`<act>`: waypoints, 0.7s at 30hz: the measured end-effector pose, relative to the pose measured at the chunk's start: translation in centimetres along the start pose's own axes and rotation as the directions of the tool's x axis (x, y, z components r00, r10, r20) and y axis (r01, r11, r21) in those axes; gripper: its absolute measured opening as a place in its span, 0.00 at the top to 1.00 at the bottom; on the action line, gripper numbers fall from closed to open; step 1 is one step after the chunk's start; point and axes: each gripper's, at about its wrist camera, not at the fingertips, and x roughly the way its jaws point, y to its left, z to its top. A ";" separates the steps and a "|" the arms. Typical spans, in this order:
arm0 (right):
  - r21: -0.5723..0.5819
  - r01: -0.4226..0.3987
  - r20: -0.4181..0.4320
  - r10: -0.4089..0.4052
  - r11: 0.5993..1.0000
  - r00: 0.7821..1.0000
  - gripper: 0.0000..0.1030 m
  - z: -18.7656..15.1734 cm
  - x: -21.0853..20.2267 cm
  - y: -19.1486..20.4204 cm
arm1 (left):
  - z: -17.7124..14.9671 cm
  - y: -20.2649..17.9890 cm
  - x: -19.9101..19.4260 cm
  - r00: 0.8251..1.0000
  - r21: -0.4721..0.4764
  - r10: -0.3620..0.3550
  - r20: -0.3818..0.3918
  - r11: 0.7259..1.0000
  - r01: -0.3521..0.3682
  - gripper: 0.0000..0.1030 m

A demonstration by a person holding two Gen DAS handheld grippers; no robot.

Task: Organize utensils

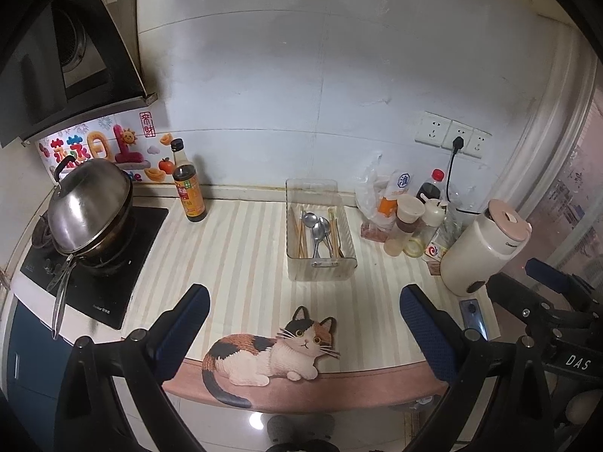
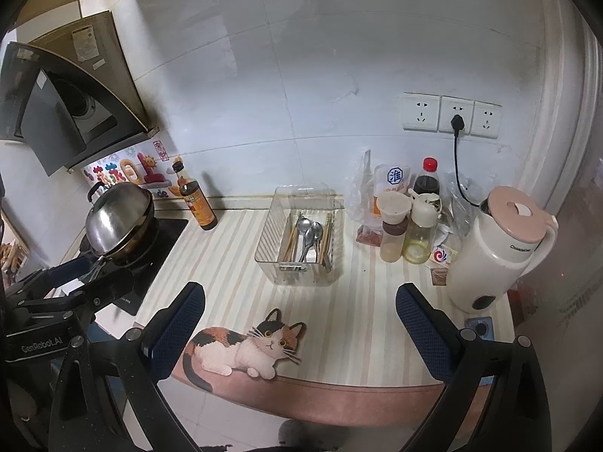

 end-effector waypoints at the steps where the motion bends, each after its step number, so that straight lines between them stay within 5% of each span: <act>1: 0.001 -0.002 -0.004 0.002 1.000 1.000 0.01 0.1 0.1 -0.1 | 0.1 0.0 0.1 1.000 -0.003 0.001 0.000 1.000 -0.001 0.00; 21: 0.008 -0.009 -0.009 0.009 1.000 1.000 0.00 0.3 0.6 -0.3 | 0.4 -1.0 0.9 1.000 -0.020 0.007 -0.009 1.000 -0.007 0.00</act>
